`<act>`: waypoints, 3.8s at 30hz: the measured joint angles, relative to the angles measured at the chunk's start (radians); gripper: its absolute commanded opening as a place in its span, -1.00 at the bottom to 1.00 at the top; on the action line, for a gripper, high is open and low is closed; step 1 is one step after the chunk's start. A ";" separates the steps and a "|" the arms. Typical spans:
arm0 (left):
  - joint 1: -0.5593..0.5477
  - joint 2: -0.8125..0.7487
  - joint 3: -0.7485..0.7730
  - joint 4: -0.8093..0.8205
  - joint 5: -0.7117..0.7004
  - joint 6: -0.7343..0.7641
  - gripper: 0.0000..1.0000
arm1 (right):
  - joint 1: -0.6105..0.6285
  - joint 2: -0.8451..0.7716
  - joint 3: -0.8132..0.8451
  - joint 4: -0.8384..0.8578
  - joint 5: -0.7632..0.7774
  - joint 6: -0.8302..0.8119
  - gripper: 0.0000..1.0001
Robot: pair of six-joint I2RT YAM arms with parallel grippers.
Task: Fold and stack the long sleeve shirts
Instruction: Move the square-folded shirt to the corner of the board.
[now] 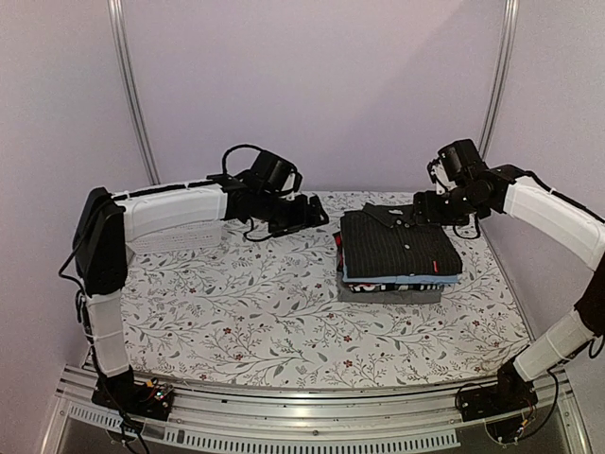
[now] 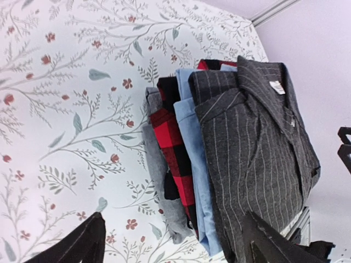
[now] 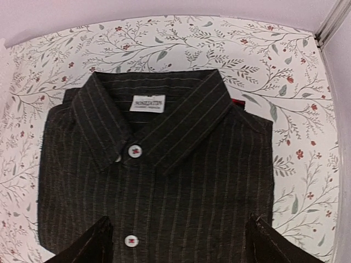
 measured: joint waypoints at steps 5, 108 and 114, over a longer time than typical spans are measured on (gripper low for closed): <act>0.027 -0.155 -0.141 0.042 -0.029 0.010 0.99 | 0.120 0.053 0.065 0.026 -0.029 0.027 0.98; 0.069 -0.748 -0.660 0.055 -0.204 0.050 0.99 | 0.090 0.447 0.080 0.292 -0.065 0.190 0.98; 0.072 -0.766 -0.660 0.053 -0.239 0.095 0.99 | 0.144 0.319 0.092 0.286 -0.037 0.173 0.98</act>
